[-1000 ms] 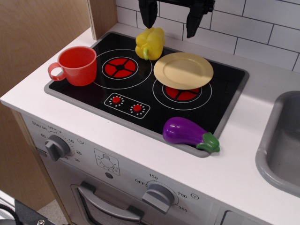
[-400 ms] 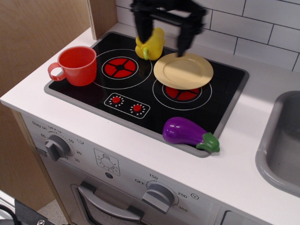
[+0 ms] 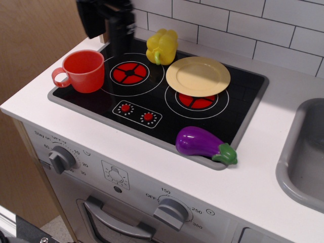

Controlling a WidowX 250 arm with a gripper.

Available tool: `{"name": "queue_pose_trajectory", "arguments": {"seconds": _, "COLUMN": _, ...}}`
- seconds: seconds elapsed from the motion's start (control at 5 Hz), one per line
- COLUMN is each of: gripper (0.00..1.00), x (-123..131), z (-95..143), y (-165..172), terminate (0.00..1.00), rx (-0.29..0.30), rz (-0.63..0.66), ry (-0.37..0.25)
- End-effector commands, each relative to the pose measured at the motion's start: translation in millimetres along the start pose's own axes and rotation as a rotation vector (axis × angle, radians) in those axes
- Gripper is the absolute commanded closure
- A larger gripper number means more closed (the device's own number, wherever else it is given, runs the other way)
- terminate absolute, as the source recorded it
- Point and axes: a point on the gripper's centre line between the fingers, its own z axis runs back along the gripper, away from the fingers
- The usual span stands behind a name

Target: Put cup on plate

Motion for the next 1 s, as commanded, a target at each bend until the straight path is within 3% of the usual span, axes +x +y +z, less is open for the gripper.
{"name": "queue_pose_trajectory", "arguments": {"seconds": 0.0, "gripper": 0.0, "x": -30.5, "z": 3.2, "y": 39.4, "terminate": 0.0, "rx": 0.066, "rz": -0.211, "ry": -0.02}}
{"name": "queue_pose_trajectory", "arguments": {"seconds": 0.2, "gripper": 0.0, "x": -44.3, "z": -4.4, "y": 57.6, "terminate": 0.0, "rx": 0.114, "rz": -0.267, "ry": -0.061}}
{"name": "queue_pose_trajectory", "arguments": {"seconds": 0.4, "gripper": 0.0, "x": -51.6, "z": -3.2, "y": 71.0, "terminate": 0.0, "rx": 0.1, "rz": -0.271, "ry": -0.054}}
{"name": "queue_pose_trajectory", "arguments": {"seconds": 0.6, "gripper": 0.0, "x": -52.0, "z": -12.7, "y": 76.8, "terminate": 0.0, "rx": 0.069, "rz": -0.265, "ry": -0.011}}
{"name": "queue_pose_trajectory", "arguments": {"seconds": 0.8, "gripper": 0.0, "x": -48.5, "z": -22.9, "y": 79.3, "terminate": 0.0, "rx": 0.07, "rz": -0.254, "ry": -0.007}}
